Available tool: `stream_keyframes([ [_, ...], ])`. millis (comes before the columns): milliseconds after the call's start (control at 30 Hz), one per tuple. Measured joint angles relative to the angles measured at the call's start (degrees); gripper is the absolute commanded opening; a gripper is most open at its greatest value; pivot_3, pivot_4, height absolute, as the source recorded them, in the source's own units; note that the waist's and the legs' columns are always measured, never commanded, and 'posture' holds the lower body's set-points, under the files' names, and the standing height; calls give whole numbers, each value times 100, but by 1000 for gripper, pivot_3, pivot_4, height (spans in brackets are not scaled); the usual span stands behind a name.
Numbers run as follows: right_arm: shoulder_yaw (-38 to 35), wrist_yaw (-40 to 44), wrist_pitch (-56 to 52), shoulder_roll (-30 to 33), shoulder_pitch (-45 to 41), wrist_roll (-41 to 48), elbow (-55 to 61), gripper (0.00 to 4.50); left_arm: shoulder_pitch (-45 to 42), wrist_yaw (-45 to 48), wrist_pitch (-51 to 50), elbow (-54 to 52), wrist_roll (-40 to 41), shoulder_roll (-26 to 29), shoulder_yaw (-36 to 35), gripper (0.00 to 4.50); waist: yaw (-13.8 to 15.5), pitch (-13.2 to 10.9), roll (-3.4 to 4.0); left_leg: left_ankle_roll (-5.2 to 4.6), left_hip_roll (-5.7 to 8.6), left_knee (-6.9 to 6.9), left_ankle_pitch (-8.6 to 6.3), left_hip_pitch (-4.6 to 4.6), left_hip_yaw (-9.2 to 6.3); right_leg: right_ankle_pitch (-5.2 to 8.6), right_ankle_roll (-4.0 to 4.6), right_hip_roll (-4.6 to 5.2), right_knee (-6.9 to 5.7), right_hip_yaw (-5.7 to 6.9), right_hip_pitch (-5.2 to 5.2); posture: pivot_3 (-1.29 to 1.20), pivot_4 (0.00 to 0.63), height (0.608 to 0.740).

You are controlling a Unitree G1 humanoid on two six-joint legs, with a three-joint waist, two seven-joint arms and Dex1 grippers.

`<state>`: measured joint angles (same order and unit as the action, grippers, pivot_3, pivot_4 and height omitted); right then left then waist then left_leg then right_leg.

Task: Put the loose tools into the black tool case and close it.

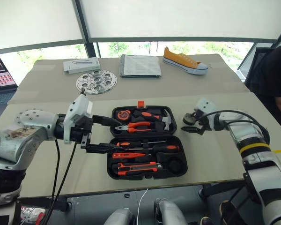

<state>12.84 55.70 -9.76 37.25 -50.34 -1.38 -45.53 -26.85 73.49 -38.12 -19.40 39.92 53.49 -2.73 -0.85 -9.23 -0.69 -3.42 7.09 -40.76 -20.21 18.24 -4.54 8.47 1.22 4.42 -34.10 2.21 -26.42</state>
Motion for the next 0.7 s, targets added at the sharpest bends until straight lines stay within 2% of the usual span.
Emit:
stream_keyframes([
  [233, -35, 140, 218, -74, -42, -12, -209, 1431, 42, -4, 66, -12, -39, -93, 175, 4500, 3, 0, 1, 0, 0, -2, 0, 0, -1, -1, 1, 0, -1, 0, 1, 0, 150, 740],
  [367, -116, 434, 122, 94, 217, 52, 221, 25, 25, 97, 96, 22, -86, -116, 271, 4500, 14, -1, 2, -1, 0, 1, 0, 5, -3, 0, 1, 1, 0, 3, -4, 0, 150, 740],
  [533, -539, 1165, -610, 522, 865, 752, 1869, 8, 21, 282, 188, 48, -159, -123, 406, 4500, 13, -3, 6, -3, 0, 0, 1, 21, -3, 0, 1, 1, 0, 2, -20, 0, 150, 740],
  [700, -1016, 1896, -2080, 1183, 2214, 2436, 5462, 8, 83, 490, 259, 10, -185, -79, 500, 4500, 35, -4, 11, -14, -7, 1, 6, 27, -8, 0, 2, -1, -2, 4, -23, 0, 150, 740],
])
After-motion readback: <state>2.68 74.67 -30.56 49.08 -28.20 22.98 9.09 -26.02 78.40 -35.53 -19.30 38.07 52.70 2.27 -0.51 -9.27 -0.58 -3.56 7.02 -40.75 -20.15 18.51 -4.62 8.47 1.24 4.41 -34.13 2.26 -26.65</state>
